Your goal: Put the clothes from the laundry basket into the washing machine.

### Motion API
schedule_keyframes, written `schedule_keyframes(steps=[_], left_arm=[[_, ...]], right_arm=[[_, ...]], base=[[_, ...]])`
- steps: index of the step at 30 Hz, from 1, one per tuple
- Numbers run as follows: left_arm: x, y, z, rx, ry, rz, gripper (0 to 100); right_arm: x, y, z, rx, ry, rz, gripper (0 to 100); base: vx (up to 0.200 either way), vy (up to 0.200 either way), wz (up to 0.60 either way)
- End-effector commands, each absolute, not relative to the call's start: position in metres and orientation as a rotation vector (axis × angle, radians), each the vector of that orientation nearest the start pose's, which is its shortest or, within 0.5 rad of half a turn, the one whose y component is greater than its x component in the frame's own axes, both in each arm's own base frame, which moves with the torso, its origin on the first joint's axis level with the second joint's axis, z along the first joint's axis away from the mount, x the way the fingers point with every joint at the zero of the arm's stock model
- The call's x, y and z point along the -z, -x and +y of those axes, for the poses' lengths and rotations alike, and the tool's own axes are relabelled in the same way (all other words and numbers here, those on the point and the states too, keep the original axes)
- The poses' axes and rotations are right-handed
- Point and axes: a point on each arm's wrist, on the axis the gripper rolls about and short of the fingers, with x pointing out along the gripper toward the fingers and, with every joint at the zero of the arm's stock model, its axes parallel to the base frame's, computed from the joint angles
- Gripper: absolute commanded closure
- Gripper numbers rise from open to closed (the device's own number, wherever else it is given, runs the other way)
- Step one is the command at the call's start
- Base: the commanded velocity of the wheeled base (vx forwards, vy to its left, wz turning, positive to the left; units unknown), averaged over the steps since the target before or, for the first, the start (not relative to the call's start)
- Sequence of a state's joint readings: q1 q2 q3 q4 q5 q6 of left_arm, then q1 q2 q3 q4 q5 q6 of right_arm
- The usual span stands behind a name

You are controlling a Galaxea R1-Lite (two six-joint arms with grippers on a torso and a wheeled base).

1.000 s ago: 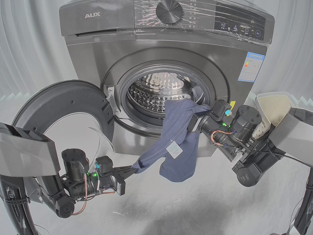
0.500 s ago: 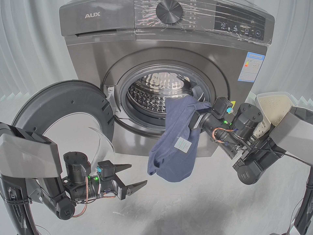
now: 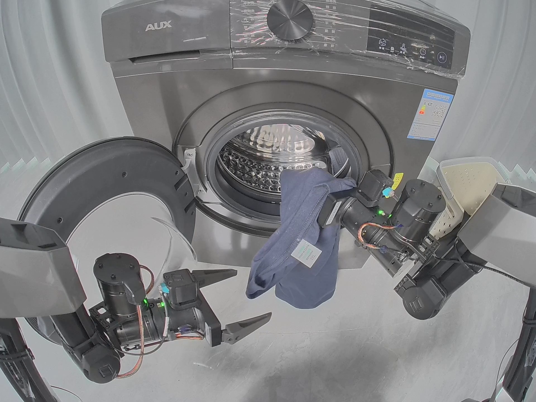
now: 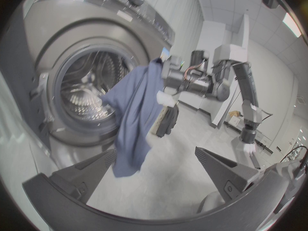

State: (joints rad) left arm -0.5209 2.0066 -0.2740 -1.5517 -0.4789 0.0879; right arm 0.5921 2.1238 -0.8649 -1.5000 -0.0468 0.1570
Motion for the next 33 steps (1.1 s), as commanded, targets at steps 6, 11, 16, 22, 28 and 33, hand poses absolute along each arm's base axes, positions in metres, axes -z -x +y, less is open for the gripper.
schedule_keyframes(steps=[6,11,16,22,28,33], left_arm=[[-0.098,-0.241,-0.182,1.072,-0.066,-0.029,0],[-0.078,-0.27,-0.196,1.028,-0.077,-0.02,0],[-0.058,-0.285,-0.204,1.017,-0.07,0.016,0],[-0.053,-0.317,-0.217,0.936,-0.06,-0.051,0],[-0.04,-0.334,-0.23,0.928,-0.041,-0.061,0],[-0.032,-0.343,-0.233,0.895,-0.039,-0.062,0]], right_arm=[[-0.133,-0.311,0.221,-0.586,-0.227,-0.172,100],[-0.13,-0.309,0.228,-0.603,-0.228,-0.164,100],[-0.131,-0.304,0.236,-0.626,-0.234,-0.161,100],[-0.133,-0.301,0.24,-0.637,-0.239,-0.165,100],[-0.135,-0.292,0.247,-0.641,-0.254,-0.163,100],[-0.135,-0.289,0.251,-0.654,-0.262,-0.157,100]], base=[[0.0,0.0,0.0],[0.0,0.0,0.0],[0.0,0.0,0.0],[0.0,0.0,0.0],[0.0,0.0,0.0],[0.0,0.0,0.0]])
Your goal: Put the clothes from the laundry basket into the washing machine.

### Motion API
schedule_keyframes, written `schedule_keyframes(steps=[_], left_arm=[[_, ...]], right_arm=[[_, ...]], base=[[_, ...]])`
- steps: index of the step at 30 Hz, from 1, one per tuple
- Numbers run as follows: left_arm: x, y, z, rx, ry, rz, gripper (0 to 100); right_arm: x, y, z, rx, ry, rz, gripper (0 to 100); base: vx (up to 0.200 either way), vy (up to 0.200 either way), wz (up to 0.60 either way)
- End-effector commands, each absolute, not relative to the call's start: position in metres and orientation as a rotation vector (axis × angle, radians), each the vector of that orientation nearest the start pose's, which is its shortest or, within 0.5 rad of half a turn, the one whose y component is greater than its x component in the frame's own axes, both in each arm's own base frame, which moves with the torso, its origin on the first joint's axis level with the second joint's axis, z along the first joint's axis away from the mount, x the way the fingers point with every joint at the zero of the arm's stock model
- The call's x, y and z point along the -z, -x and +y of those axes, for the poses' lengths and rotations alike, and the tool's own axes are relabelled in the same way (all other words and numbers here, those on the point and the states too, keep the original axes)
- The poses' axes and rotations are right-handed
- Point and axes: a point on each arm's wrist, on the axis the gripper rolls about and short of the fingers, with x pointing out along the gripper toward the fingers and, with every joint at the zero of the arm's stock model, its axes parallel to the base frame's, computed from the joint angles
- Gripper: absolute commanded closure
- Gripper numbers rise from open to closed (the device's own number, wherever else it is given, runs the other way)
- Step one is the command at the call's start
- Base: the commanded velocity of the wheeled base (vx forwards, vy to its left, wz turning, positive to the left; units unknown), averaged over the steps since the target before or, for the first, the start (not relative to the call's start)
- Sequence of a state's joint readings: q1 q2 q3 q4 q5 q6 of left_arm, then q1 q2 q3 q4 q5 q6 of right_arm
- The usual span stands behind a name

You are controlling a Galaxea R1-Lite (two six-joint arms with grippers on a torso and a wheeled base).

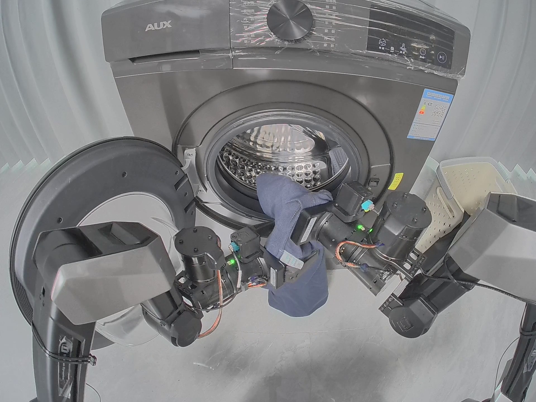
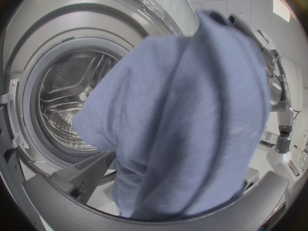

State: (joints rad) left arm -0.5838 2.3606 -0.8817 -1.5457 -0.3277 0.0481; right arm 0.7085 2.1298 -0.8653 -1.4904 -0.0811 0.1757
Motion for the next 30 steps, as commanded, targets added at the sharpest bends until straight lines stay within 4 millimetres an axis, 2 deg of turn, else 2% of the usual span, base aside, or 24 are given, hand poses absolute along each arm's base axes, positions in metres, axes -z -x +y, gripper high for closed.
schedule_keyframes(steps=[1,6,14,15,22,26,28,30], left_arm=[[-0.03,-0.345,-0.233,0.882,-0.039,-0.063,0],[-0.026,-0.357,-0.239,0.842,-0.026,-0.089,0],[-0.03,-0.371,-0.246,0.766,0.006,-0.137,0],[-0.029,-0.371,-0.245,0.765,0.006,-0.136,100],[-0.03,-0.365,-0.243,0.77,0.006,-0.121,100],[-0.038,-0.353,-0.234,0.773,0.0,-0.093,100],[-0.044,-0.348,-0.223,0.755,0.002,-0.079,100],[-0.044,-0.348,-0.223,0.755,0.002,-0.079,100]], right_arm=[[-0.135,-0.289,0.251,-0.654,-0.263,-0.159,100],[-0.134,-0.288,0.251,-0.654,-0.266,-0.153,100],[-0.132,-0.283,0.252,-0.646,-0.276,-0.136,100],[-0.132,-0.283,0.252,-0.646,-0.276,-0.136,100],[-0.135,-0.284,0.249,-0.632,-0.281,-0.144,100],[-0.139,-0.286,0.24,-0.612,-0.281,-0.153,100],[-0.139,-0.288,0.23,-0.589,-0.275,-0.146,100],[-0.139,-0.288,0.23,-0.589,-0.275,-0.146,100]], base=[[0.0,0.0,0.0],[0.0,0.0,0.0],[0.0,0.0,0.0],[0.0,0.0,0.0],[0.0,0.0,0.0],[0.0,0.0,0.0],[0.0,0.0,0.0],[0.0,0.0,0.0]])
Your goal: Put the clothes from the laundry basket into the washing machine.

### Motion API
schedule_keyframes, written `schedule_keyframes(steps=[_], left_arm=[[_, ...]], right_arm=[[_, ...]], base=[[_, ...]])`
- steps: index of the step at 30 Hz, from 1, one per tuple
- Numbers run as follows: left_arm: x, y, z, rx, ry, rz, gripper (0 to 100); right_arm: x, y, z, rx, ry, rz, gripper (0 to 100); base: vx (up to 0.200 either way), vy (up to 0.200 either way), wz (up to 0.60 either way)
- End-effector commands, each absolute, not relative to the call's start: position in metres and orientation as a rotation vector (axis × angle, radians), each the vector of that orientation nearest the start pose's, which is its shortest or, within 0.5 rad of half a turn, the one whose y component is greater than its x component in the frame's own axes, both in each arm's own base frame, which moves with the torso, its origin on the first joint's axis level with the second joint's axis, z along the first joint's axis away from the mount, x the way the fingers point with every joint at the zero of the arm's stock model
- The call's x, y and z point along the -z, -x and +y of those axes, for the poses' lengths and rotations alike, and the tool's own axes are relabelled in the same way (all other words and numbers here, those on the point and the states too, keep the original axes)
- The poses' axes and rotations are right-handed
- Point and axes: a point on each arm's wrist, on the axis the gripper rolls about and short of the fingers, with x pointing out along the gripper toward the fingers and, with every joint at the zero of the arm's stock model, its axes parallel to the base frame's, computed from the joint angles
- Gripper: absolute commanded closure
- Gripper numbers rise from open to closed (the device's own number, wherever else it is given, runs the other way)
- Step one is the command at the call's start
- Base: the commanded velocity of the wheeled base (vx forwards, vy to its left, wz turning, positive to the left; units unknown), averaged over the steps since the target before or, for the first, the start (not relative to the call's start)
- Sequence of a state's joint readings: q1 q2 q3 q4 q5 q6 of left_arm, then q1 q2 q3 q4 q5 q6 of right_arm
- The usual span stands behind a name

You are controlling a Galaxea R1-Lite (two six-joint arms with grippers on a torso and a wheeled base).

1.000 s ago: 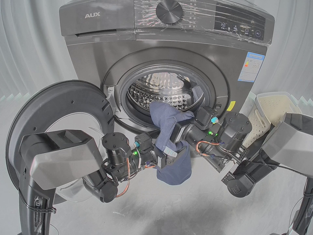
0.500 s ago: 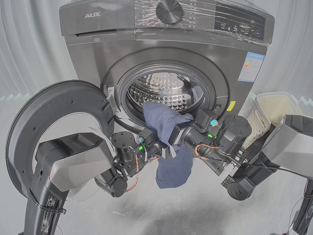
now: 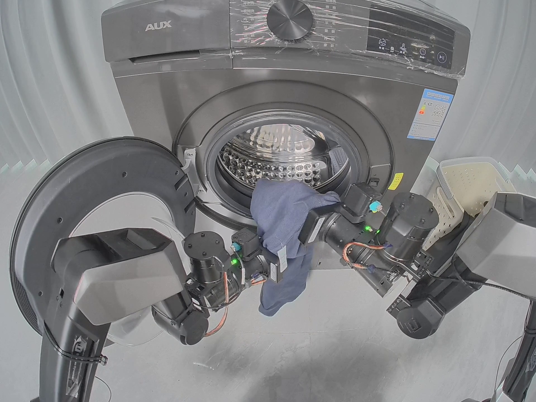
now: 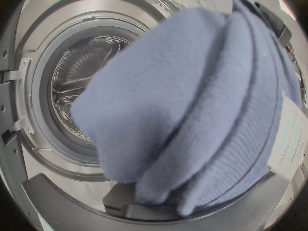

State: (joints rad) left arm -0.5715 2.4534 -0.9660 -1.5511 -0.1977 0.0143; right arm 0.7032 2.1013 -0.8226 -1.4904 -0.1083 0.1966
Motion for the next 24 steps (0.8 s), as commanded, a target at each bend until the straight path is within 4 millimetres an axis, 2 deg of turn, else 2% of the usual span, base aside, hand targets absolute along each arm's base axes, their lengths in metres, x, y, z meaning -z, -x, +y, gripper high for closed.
schedule_keyframes(steps=[1,5,14,19,24], left_arm=[[-0.062,-0.34,-0.206,0.733,0.012,-0.083,100],[-0.089,-0.33,-0.191,0.716,0.019,-0.119,100],[-0.126,-0.302,-0.18,0.726,0.041,-0.178,100],[-0.134,-0.29,-0.183,0.749,0.074,-0.181,100],[-0.14,-0.288,-0.181,0.747,0.079,-0.196,100]], right_arm=[[-0.135,-0.292,0.215,-0.551,-0.265,-0.135,100],[-0.132,-0.291,0.201,-0.529,-0.252,-0.113,100],[-0.11,-0.279,0.195,-0.524,-0.216,-0.019,100],[-0.096,-0.274,0.195,-0.528,-0.192,0.034,100],[-0.091,-0.272,0.2,-0.54,-0.182,0.049,100]], base=[[0.0,0.0,0.0],[0.0,0.0,0.0],[0.0,0.0,0.0],[0.0,0.0,0.0],[0.0,0.0,0.0]])
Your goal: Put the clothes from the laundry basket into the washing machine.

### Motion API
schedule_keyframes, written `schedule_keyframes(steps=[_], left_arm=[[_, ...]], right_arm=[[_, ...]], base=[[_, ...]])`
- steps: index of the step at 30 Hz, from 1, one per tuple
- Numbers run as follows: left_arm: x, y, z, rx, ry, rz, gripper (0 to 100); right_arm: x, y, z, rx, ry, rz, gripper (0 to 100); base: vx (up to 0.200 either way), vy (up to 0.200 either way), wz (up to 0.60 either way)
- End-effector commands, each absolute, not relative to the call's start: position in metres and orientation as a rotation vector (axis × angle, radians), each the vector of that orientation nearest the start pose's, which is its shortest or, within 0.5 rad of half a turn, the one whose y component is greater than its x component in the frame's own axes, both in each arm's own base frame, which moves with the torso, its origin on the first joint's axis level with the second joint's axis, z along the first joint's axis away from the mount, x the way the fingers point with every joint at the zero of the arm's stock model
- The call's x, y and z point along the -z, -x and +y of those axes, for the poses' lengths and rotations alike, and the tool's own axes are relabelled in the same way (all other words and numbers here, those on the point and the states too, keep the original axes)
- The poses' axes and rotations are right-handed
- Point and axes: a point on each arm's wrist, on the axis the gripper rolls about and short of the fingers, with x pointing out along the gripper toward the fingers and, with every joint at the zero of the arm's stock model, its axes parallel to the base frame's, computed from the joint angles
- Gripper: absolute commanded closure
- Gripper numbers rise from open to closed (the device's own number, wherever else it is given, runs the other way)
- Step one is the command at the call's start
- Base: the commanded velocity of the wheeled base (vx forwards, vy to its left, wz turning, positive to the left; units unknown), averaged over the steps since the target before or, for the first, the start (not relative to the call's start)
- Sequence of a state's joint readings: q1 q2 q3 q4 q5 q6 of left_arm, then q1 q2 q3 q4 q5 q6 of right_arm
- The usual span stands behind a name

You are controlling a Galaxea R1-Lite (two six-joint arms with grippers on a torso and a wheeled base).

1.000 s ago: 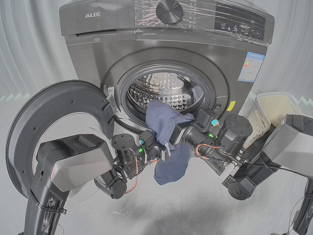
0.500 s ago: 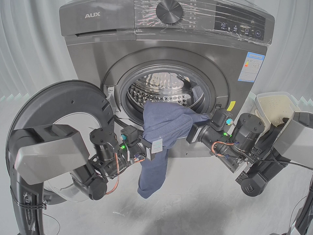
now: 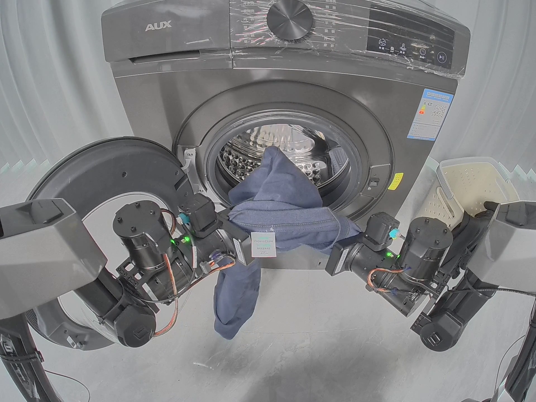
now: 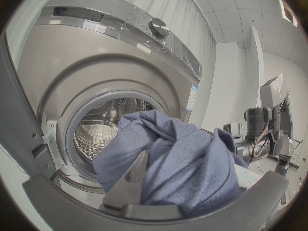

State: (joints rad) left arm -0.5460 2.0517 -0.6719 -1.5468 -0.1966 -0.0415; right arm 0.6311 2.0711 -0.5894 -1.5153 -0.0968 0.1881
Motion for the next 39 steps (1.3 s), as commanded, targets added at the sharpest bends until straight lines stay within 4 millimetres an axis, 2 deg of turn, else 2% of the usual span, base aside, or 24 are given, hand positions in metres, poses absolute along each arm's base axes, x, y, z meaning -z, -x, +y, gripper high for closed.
schedule_keyframes(steps=[1,7,8,13,17,20,22,25,30,39], left_arm=[[-0.144,-0.286,-0.181,0.747,0.082,-0.206,100],[-0.145,-0.284,-0.18,0.749,0.081,-0.207,100],[-0.145,-0.283,-0.181,0.753,0.081,-0.206,100],[-0.152,-0.274,-0.177,0.753,0.084,-0.217,100],[-0.155,-0.255,-0.172,0.776,0.085,-0.2,100],[-0.153,-0.245,-0.166,0.779,0.088,-0.176,100],[-0.153,-0.24,-0.163,0.779,0.087,-0.171,100],[-0.155,-0.236,-0.161,0.779,0.089,-0.171,100],[-0.145,-0.231,-0.156,0.775,0.078,-0.126,100],[-0.14,-0.229,-0.153,0.763,0.065,-0.102,100]], right_arm=[[-0.089,-0.272,0.201,-0.544,-0.18,0.054,100],[-0.093,-0.268,0.209,-0.573,-0.184,0.04,100],[-0.093,-0.266,0.211,-0.58,-0.186,0.039,0],[-0.088,-0.251,0.203,-0.59,-0.161,0.086,0],[-0.083,-0.211,0.188,-0.741,-0.066,0.167,0],[-0.079,-0.19,0.18,-0.799,-0.03,0.217,0],[-0.076,-0.182,0.175,-0.808,-0.021,0.244,0],[-0.074,-0.178,0.168,-0.798,-0.017,0.264,0],[-0.088,-0.174,0.156,-0.773,-0.053,0.207,0],[-0.095,-0.204,0.121,-0.574,-0.071,0.161,0]], base=[[0.0,0.0,0.0],[0.0,0.0,0.0],[0.0,0.0,0.0],[0.0,0.0,0.0],[0.0,0.0,0.0],[0.0,0.0,0.0],[0.0,0.0,0.0],[0.0,0.0,0.0],[0.0,0.0,0.0],[0.0,0.0,0.0]])
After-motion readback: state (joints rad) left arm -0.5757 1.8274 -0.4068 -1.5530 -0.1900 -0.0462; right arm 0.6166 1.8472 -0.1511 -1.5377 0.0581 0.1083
